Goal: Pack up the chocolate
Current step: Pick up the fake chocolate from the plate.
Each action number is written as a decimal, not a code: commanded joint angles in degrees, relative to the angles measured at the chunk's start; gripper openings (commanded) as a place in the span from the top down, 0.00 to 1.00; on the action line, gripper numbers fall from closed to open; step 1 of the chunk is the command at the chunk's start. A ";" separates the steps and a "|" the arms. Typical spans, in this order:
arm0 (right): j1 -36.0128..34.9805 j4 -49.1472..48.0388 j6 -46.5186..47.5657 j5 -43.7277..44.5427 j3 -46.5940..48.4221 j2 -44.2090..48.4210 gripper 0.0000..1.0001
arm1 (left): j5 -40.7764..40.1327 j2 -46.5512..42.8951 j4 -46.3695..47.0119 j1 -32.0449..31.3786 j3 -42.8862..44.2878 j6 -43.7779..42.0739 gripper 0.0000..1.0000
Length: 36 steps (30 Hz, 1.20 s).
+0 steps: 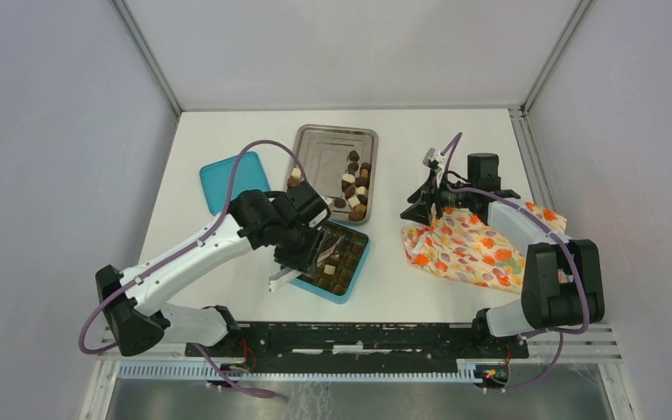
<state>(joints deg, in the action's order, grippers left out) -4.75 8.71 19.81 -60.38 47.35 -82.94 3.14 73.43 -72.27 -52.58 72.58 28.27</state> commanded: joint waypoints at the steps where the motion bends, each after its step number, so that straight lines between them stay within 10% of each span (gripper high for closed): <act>1: 0.04 -0.54 1.02 -0.58 1.69 1.46 0.32 | -2.94 0.48 5.70 1.30 5.13 2.09 0.54; 18: 0.04 -1.32 1.30 -0.69 1.00 3.95 0.32 | -10.38 27.96 5.63 9.52 28.58 -15.95 0.55; 36: 0.20 -1.68 1.19 -1.01 0.50 4.34 0.32 | 0.46 35.52 9.47 16.94 33.07 -21.03 0.55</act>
<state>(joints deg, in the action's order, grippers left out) -4.75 8.67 20.03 -60.40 47.35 -80.40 -0.32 107.33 -65.30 -36.14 103.55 11.79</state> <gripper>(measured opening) 0.680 0.464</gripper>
